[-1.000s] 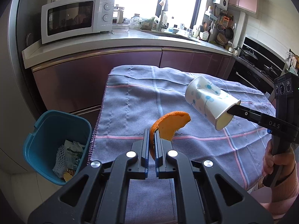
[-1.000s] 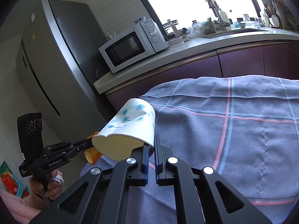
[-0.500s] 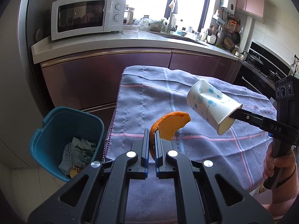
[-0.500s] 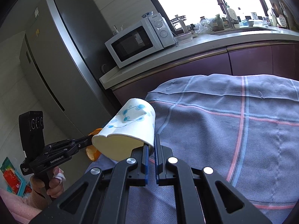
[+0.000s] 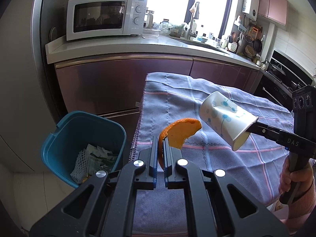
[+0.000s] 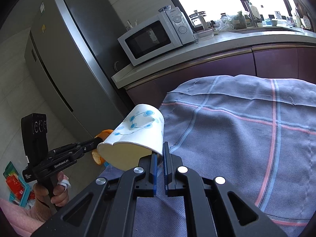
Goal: Collect trash
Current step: 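Carry the orange peel and paper cup together toward the teal bin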
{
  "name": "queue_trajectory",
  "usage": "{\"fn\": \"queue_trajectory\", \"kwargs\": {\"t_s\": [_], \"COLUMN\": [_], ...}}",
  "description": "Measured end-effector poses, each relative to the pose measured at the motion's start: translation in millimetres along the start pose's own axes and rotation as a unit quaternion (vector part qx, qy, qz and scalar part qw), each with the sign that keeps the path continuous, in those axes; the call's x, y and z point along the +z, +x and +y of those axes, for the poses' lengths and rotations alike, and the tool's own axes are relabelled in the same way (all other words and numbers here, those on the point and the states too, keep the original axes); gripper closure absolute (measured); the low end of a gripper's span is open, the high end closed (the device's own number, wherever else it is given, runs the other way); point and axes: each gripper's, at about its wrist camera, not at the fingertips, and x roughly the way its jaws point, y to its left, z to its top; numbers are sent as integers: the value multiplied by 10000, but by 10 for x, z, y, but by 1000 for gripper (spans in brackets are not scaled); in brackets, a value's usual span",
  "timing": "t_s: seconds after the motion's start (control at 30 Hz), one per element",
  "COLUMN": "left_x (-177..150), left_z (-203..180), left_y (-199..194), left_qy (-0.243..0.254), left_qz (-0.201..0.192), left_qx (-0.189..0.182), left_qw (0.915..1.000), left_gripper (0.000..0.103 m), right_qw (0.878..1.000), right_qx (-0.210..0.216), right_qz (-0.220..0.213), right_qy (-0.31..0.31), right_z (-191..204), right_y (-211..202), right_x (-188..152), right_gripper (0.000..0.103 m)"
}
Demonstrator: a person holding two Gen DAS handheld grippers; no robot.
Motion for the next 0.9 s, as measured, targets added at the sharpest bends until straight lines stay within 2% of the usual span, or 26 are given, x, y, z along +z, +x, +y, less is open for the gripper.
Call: {"fn": "queue_trajectory", "kwargs": {"t_s": [0.9], "left_x": [1], "left_z": [484], "left_y": [-116], "left_qy": [-406], "left_qz": [-130], "left_qx": [426], "left_qw": [9982], "left_gripper": [98], "right_qw": [9984], "right_qx": [364], "right_qz": [285], "right_qy": [-332], "right_z": [395], "right_y": [478], "right_x": [154], "right_gripper": [99]}}
